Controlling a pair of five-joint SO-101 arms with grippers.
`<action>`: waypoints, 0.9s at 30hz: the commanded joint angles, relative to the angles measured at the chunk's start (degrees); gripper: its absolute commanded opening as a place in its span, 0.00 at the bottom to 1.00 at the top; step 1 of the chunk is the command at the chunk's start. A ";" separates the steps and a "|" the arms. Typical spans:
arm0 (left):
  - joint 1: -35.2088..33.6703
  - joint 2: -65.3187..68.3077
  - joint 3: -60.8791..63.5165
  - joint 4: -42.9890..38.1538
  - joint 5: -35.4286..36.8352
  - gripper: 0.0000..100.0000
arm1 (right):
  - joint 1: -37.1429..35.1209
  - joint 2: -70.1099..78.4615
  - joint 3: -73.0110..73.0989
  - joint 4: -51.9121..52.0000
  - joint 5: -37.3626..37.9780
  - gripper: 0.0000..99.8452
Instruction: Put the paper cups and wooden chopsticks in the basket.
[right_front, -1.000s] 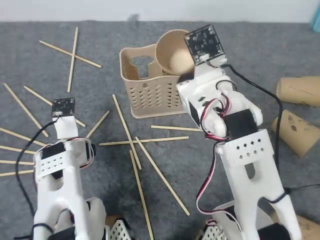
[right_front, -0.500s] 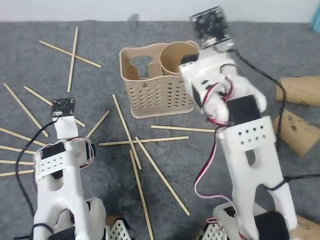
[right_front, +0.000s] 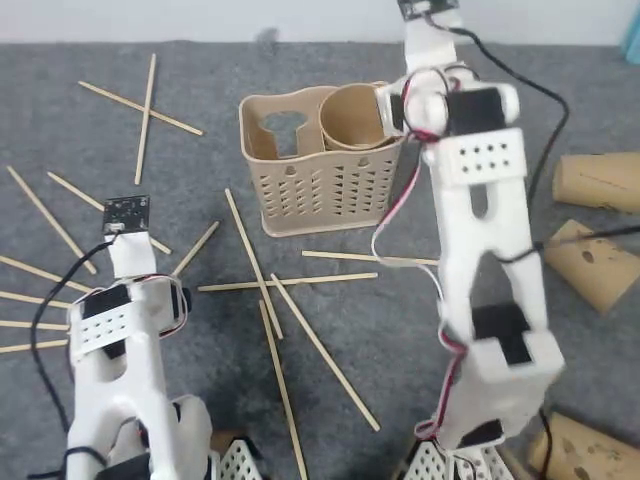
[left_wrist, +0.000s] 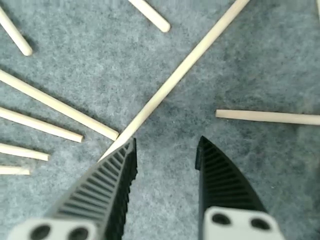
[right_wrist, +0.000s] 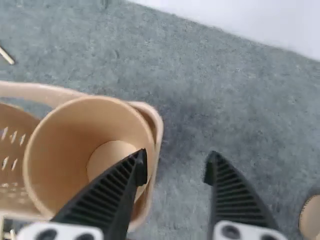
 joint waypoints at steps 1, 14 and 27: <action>0.35 -1.76 -0.22 -1.49 -0.53 0.18 | 0.48 5.41 -12.48 3.91 -0.97 0.26; 0.44 -1.76 -0.22 -2.55 -0.44 0.18 | 0.31 21.58 -22.68 10.51 -1.23 0.07; 0.44 -1.76 -0.22 -2.55 -0.44 0.18 | 2.95 20.18 -23.38 22.64 0.53 0.01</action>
